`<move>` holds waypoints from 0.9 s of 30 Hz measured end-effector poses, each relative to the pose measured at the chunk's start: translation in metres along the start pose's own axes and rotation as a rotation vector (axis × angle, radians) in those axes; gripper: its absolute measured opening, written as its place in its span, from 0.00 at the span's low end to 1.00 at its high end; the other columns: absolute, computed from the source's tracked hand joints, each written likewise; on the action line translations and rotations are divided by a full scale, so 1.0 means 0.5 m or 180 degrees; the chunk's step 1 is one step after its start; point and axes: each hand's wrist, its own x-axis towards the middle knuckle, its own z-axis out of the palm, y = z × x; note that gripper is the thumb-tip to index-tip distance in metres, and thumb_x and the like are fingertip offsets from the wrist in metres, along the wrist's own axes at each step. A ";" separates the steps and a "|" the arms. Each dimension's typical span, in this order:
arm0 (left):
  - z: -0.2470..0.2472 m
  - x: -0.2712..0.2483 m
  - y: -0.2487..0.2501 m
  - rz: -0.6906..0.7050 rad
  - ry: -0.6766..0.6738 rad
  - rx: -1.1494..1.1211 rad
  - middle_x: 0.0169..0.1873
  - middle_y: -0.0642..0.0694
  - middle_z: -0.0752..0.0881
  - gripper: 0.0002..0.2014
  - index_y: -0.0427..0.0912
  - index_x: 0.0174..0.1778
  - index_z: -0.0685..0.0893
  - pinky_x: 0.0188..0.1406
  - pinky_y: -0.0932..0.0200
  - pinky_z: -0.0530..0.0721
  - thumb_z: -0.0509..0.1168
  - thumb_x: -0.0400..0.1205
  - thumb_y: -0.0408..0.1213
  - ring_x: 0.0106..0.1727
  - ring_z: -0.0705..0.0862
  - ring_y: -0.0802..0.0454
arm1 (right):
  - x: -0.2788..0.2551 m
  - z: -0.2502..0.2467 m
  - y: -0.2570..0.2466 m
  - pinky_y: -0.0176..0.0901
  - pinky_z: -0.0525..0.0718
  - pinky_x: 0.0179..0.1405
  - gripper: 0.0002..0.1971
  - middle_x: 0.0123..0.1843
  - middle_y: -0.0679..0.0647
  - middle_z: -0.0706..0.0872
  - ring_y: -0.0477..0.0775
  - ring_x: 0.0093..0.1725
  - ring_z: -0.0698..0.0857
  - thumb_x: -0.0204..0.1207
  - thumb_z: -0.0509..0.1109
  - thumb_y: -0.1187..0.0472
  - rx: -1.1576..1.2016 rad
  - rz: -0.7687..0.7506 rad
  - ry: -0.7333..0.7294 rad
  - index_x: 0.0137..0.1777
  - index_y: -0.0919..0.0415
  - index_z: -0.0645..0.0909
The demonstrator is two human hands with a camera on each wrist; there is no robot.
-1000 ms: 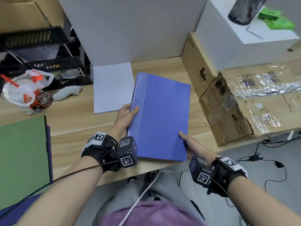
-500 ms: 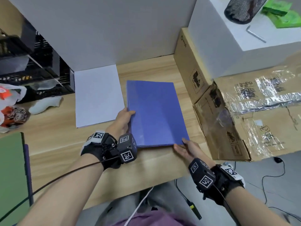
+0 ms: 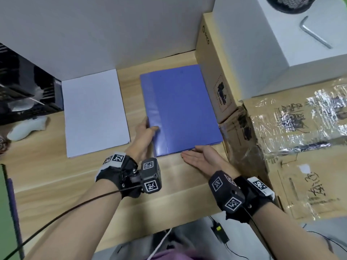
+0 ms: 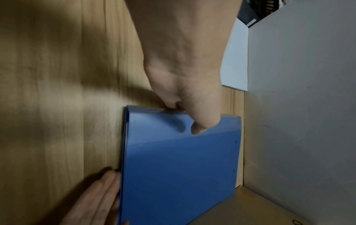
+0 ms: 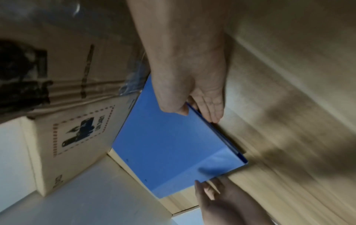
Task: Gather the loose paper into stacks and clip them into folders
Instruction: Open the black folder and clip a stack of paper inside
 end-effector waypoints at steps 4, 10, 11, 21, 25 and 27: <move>-0.003 0.006 0.005 0.0041 0.0012 -0.0070 0.54 0.58 0.88 0.23 0.47 0.65 0.79 0.46 0.68 0.84 0.57 0.80 0.19 0.53 0.87 0.59 | 0.024 0.020 -0.022 0.56 0.75 0.71 0.14 0.73 0.76 0.74 0.71 0.70 0.77 0.85 0.53 0.67 -0.0149 -0.0075 0.0017 0.63 0.76 0.74; -0.028 0.024 -0.008 0.0054 -0.0004 0.0346 0.77 0.49 0.73 0.30 0.45 0.82 0.65 0.77 0.49 0.72 0.58 0.82 0.24 0.75 0.73 0.53 | 0.056 0.058 -0.033 0.54 0.74 0.74 0.14 0.68 0.73 0.77 0.68 0.70 0.78 0.86 0.57 0.63 -0.0134 -0.0414 0.0036 0.65 0.71 0.74; -0.031 0.023 -0.014 0.0044 0.0004 0.0404 0.77 0.48 0.73 0.30 0.44 0.81 0.66 0.77 0.47 0.72 0.58 0.82 0.24 0.76 0.73 0.52 | 0.059 0.064 -0.032 0.53 0.74 0.74 0.15 0.70 0.72 0.76 0.68 0.72 0.77 0.86 0.57 0.63 -0.0141 -0.0458 0.0050 0.67 0.72 0.73; -0.149 -0.036 -0.049 -0.0477 -0.0456 0.0009 0.58 0.47 0.87 0.18 0.43 0.70 0.77 0.49 0.61 0.83 0.65 0.84 0.33 0.50 0.86 0.50 | 0.031 0.071 0.022 0.54 0.75 0.72 0.15 0.62 0.65 0.84 0.65 0.62 0.82 0.87 0.52 0.60 -0.0910 -0.0313 0.0159 0.70 0.63 0.69; -0.296 -0.087 -0.088 -0.0403 -0.0270 -0.0169 0.49 0.39 0.86 0.17 0.40 0.66 0.79 0.36 0.60 0.80 0.67 0.81 0.32 0.41 0.84 0.47 | 0.023 0.143 0.116 0.51 0.81 0.58 0.11 0.55 0.59 0.88 0.60 0.54 0.87 0.85 0.57 0.59 -0.1503 -0.0259 0.0196 0.64 0.56 0.74; -0.392 -0.120 -0.116 -0.0369 0.0010 -0.0287 0.47 0.38 0.85 0.16 0.41 0.65 0.80 0.34 0.57 0.79 0.68 0.81 0.33 0.39 0.83 0.46 | 0.021 0.203 0.176 0.50 0.83 0.52 0.08 0.53 0.58 0.89 0.60 0.50 0.88 0.84 0.60 0.59 -0.1897 -0.0297 0.0150 0.58 0.56 0.78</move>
